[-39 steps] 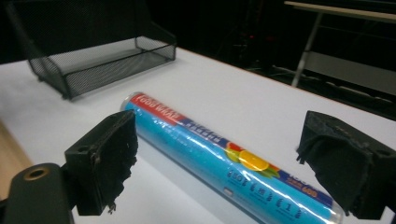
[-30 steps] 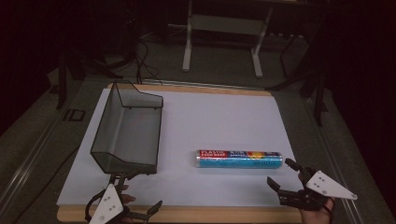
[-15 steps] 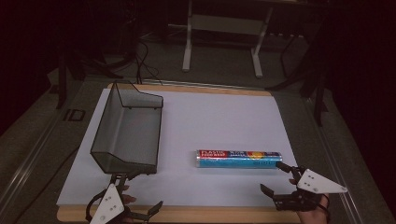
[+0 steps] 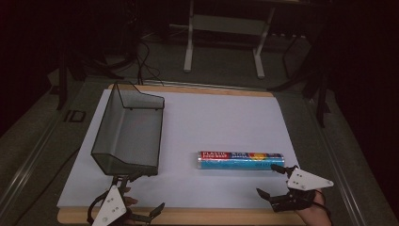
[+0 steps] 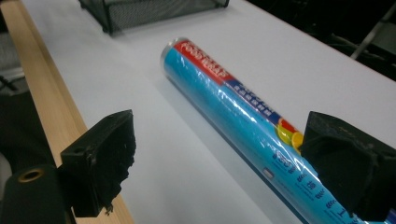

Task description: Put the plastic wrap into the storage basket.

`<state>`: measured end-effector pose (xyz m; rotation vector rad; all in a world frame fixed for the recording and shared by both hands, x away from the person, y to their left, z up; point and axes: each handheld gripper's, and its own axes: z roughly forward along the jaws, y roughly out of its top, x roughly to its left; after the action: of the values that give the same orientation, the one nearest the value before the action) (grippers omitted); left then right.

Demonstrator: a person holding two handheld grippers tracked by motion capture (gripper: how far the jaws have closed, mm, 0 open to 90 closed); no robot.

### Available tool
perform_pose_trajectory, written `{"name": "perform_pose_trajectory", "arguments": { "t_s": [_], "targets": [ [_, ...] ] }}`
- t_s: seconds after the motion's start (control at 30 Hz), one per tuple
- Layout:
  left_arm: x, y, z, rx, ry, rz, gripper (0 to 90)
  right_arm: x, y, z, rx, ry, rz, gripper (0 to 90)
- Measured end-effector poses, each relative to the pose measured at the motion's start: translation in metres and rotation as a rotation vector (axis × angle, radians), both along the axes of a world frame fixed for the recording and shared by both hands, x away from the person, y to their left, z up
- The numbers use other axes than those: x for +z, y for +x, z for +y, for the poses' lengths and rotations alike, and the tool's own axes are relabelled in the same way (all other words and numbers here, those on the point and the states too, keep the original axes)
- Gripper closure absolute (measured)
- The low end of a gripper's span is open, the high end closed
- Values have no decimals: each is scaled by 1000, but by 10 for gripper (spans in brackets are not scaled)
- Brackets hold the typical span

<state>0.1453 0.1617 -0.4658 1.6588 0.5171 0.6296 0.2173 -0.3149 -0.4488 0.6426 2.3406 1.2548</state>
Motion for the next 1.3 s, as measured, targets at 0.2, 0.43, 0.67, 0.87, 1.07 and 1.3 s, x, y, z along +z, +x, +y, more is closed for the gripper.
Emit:
{"name": "perform_pose_trajectory", "arguments": {
  "t_s": [0.2,0.43,0.67,0.87,1.07,1.3],
  "targets": [
    [-1,-1,-2,8,8,8,5,-4,14,-6,121,-42,24,147],
    [-2,-1,-3,21,16,11,5,-4,34,-6,178,-133,143,177],
    [-2,-2,-2,33,23,12,5,1,51,-4,141,-193,219,113],
    [-3,-4,-1,42,24,12,5,1,63,1,118,-328,188,101],
    [-3,-6,0,50,23,17,5,2,75,9,136,-407,238,101],
    [-4,-9,0,64,31,19,5,3,93,19,171,-467,258,101]
  ]
}}
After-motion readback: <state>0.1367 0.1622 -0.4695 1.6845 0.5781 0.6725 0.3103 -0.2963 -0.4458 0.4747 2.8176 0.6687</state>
